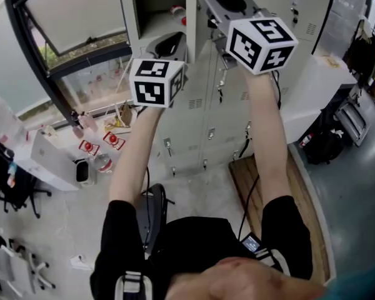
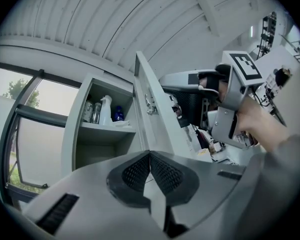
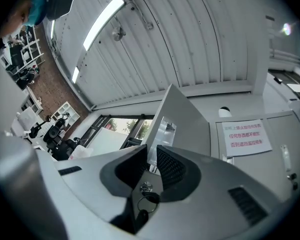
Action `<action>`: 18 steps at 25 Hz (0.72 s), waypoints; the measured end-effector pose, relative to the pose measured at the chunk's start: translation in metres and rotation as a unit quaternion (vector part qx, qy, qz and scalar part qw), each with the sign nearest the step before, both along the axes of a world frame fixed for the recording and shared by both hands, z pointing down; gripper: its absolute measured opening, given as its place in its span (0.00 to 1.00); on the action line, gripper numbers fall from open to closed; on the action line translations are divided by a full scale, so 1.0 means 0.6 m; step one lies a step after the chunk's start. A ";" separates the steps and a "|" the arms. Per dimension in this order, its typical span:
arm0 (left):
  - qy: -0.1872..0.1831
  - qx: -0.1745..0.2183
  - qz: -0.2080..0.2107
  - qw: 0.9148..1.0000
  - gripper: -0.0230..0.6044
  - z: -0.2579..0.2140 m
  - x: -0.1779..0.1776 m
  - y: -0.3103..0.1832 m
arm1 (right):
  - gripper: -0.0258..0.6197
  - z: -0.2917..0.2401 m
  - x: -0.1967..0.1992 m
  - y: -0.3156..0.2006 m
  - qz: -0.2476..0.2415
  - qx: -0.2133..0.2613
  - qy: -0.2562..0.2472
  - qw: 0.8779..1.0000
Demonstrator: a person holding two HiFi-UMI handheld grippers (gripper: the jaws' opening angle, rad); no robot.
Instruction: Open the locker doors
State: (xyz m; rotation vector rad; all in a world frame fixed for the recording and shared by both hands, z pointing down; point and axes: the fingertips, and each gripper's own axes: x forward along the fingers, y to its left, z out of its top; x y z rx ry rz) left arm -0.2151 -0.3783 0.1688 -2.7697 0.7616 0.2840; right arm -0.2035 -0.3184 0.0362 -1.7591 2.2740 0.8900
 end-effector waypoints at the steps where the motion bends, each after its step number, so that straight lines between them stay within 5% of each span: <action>1: 0.004 -0.002 0.004 1.000 0.05 -0.001 0.008 0.006 | 0.14 0.001 0.008 0.006 0.003 0.000 -0.003 1.000; 11: 0.013 0.002 0.034 0.999 0.05 -0.010 0.098 0.070 | 0.13 0.013 0.098 0.061 0.028 -0.004 -0.012 1.000; 18: 0.001 0.016 0.006 1.000 0.05 -0.006 0.154 0.102 | 0.12 0.023 0.162 0.083 0.006 -0.008 -0.026 1.000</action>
